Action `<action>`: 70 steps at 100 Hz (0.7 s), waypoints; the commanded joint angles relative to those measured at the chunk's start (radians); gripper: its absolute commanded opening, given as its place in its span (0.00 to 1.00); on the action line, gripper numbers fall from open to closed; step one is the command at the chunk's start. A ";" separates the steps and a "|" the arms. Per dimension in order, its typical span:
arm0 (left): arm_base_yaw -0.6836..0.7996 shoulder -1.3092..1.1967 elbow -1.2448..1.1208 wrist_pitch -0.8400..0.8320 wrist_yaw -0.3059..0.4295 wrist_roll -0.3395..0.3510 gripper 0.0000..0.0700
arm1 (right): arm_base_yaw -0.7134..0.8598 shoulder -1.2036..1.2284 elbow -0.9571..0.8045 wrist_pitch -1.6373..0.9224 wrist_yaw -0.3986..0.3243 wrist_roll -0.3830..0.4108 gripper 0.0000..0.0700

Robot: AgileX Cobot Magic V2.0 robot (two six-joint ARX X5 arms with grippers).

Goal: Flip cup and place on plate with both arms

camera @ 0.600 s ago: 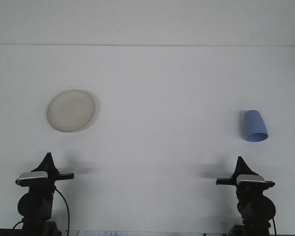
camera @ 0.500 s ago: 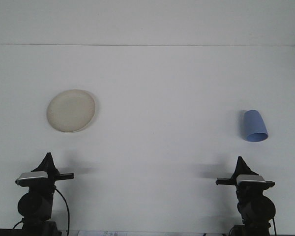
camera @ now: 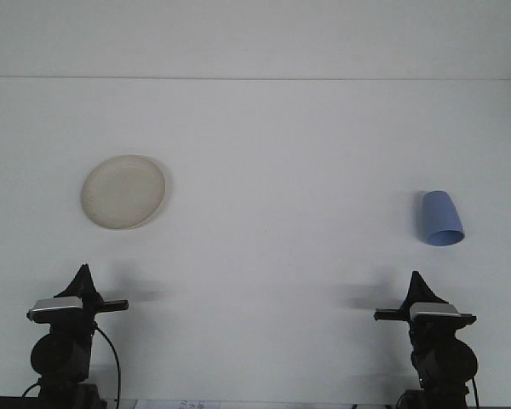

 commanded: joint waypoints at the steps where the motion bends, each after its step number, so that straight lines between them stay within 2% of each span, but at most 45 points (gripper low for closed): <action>1: 0.000 -0.002 -0.019 0.013 -0.003 0.002 0.02 | -0.002 0.000 -0.002 0.010 0.000 0.007 0.01; 17: 0.000 -0.002 -0.019 0.013 -0.003 0.002 0.02 | -0.002 0.000 -0.002 0.011 -0.005 0.024 0.01; 32: 0.000 -0.002 -0.019 0.013 -0.004 0.002 0.02 | -0.002 0.000 -0.002 0.024 -0.023 0.227 0.01; 56: 0.000 -0.002 -0.019 0.013 -0.003 0.002 0.02 | -0.002 0.000 0.035 0.069 -0.019 0.411 0.00; 65: 0.000 -0.002 -0.019 0.013 -0.003 0.002 0.02 | -0.002 0.017 0.126 0.042 0.012 0.416 0.00; 70: 0.000 -0.001 -0.019 0.013 -0.003 0.002 0.02 | -0.002 0.042 0.192 0.021 0.023 0.385 0.02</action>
